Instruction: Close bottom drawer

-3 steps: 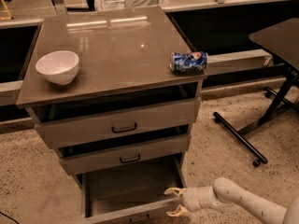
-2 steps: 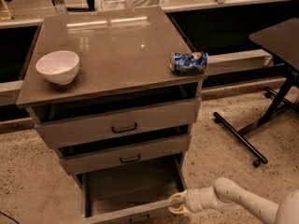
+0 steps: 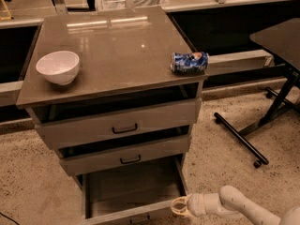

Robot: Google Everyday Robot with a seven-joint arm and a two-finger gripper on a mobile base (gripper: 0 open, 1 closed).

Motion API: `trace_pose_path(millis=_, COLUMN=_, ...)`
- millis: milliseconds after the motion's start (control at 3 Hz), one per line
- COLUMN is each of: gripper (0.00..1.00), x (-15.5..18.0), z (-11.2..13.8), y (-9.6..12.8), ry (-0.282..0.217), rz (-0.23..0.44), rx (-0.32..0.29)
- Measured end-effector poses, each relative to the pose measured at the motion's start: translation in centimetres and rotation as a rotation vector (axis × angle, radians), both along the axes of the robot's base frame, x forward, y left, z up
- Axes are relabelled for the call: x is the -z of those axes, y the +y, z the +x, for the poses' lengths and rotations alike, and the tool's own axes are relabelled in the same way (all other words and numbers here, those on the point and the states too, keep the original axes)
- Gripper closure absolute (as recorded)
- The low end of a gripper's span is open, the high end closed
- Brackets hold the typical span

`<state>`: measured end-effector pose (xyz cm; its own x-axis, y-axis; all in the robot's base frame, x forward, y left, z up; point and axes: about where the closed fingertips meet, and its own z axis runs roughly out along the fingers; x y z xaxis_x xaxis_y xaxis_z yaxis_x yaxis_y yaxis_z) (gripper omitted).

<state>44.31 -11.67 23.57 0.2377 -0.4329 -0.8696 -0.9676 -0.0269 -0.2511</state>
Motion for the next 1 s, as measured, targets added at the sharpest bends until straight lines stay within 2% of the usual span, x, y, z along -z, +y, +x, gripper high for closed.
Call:
trace_pose_path(millis=333, gripper=1.00, x=0.0, z=0.0, y=0.0, ry=0.000, rz=0.000, rx=0.000)
trace_pose_path(millis=667, gripper=1.00, x=1.3, z=-0.4, y=0.4, ry=0.013, rz=-0.043, rx=-0.029)
trace_pose_path(millis=1000, gripper=1.00, x=2.8, z=-0.6, y=0.6, ry=0.016, rz=-0.026, rx=0.023)
